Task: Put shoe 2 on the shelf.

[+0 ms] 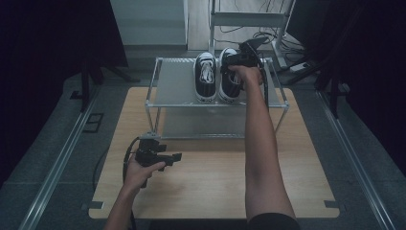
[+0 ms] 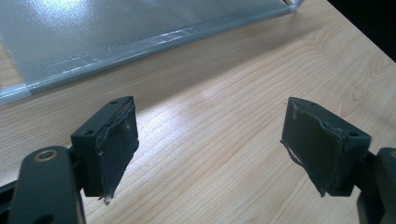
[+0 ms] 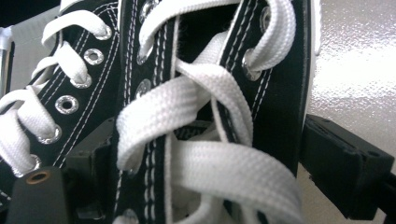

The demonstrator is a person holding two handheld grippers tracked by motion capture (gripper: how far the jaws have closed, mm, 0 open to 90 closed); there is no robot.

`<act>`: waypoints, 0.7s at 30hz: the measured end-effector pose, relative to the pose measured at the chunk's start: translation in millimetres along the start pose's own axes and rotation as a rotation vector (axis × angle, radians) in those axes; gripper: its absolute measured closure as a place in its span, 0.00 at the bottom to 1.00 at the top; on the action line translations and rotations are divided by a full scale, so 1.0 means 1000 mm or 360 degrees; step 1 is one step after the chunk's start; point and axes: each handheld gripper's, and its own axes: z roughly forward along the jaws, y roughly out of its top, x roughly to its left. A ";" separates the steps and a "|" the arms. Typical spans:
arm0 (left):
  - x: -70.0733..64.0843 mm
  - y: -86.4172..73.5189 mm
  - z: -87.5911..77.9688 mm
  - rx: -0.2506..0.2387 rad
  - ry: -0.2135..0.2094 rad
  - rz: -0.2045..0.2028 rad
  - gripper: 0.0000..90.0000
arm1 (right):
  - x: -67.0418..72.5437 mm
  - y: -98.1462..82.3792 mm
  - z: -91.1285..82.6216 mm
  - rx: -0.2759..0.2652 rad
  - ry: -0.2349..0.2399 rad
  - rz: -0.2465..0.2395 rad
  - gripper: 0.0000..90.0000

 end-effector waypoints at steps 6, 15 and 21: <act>0.001 0.000 0.000 -0.0001 0.0005 -0.0005 0.21 | 0.001 0.001 0.003 0.0019 -0.0019 0.0011 0.13; 0.000 0.000 0.000 0.0001 0.0004 -0.0003 0.21 | 0.008 0.001 0.006 0.0020 -0.0104 -0.0008 0.13; 0.000 0.000 0.001 0.0005 0.0007 -0.0002 0.21 | 0.009 0.001 0.007 0.0015 -0.0121 -0.0013 0.13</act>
